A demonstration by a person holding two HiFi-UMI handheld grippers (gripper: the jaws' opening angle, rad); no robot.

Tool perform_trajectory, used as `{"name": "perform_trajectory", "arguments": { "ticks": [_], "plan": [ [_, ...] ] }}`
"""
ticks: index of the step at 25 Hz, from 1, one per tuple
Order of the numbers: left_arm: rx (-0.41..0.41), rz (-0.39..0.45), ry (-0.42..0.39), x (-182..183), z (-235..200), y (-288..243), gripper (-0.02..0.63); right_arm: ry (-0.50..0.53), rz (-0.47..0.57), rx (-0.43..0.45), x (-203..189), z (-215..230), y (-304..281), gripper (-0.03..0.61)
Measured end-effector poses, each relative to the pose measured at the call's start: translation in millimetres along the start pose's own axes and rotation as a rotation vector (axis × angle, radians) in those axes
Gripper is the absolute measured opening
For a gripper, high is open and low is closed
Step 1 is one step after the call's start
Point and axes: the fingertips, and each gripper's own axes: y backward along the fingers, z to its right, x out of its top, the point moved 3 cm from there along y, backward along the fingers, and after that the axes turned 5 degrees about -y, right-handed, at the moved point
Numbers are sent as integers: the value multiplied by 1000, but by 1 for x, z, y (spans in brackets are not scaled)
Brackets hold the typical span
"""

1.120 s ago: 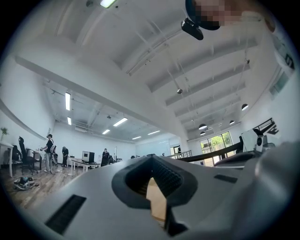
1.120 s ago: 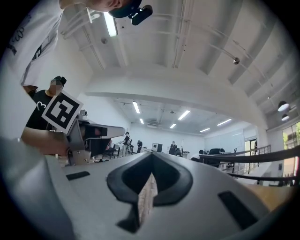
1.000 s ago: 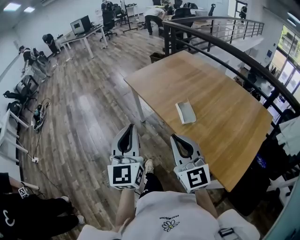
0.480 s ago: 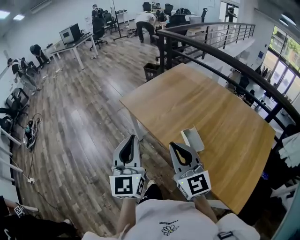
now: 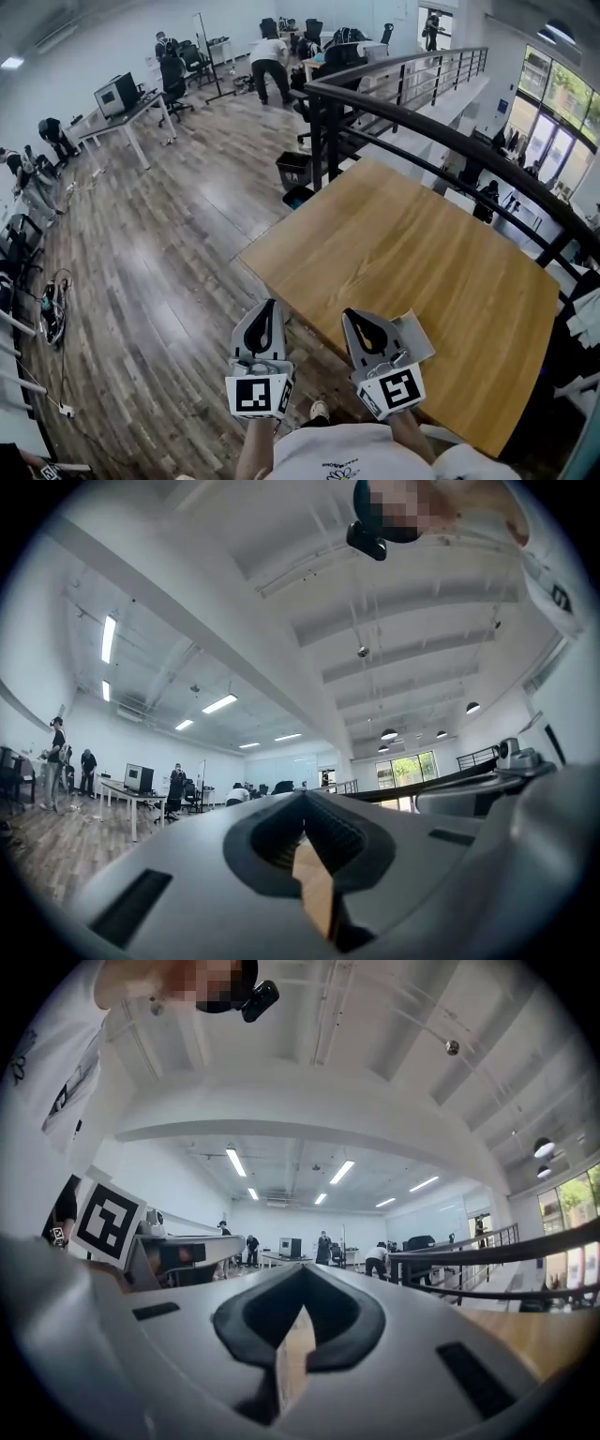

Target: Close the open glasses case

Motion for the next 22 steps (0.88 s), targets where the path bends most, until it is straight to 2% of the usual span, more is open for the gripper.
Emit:
{"name": "perform_trajectory", "arguments": {
  "ticks": [3,6,11,16,18,20,22],
  "plan": [
    [-25,-22,28,-16,-10,-19,16,-7,-36,-19,-12,5,-15,8],
    [-50,-41,37,-24,-1,-33,16,-31,-65,-33,-23,21,-21,8],
    [-124,-37,42,-23,21,-50,17,-14,-47,-75,-15,37,-18,8],
    [-254,5,45,-16,66,-74,21,7,-23,-222,-14,73,22,8],
    [-319,24,54,-14,94,-91,59,17,-8,-296,-15,102,44,8],
    [-424,21,68,-16,128,-104,64,9,-2,-415,-17,124,74,8],
    [-567,4,75,-21,164,-110,91,-13,-6,-538,-20,136,106,8]
  ]
}}
